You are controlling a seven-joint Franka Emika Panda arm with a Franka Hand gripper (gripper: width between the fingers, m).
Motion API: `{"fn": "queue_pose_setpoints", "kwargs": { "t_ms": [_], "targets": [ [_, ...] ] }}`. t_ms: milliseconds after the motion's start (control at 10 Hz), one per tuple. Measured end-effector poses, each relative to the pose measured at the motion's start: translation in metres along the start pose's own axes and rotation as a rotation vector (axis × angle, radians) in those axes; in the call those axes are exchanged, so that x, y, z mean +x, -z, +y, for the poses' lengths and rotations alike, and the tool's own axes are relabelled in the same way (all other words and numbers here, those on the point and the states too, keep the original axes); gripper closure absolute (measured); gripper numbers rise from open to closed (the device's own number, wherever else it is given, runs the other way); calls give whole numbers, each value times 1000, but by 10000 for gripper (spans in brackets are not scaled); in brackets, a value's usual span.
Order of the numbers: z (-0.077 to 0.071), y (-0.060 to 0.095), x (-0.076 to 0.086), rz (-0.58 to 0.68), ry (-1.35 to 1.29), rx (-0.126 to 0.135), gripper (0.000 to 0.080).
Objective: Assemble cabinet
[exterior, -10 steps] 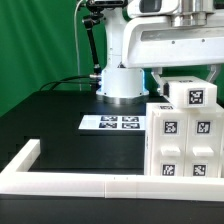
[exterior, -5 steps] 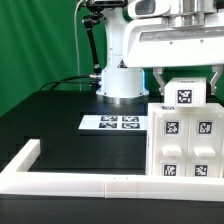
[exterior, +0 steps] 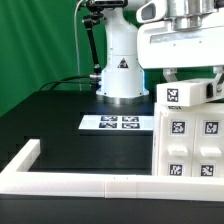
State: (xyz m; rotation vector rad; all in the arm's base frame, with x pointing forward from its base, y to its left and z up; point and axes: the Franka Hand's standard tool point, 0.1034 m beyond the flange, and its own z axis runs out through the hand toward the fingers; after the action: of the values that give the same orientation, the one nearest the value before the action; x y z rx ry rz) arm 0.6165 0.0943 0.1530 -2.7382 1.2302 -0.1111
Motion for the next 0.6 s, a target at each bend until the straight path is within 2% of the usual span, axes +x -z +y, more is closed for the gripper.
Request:
{"fn": "queue_pose_setpoints", "kwargs": {
  "t_ms": [200,600],
  "targets": [
    [0,0,0,-2,-97,2,253],
    [-3,0,-3,-21,-457,18,253]
  ]
}}
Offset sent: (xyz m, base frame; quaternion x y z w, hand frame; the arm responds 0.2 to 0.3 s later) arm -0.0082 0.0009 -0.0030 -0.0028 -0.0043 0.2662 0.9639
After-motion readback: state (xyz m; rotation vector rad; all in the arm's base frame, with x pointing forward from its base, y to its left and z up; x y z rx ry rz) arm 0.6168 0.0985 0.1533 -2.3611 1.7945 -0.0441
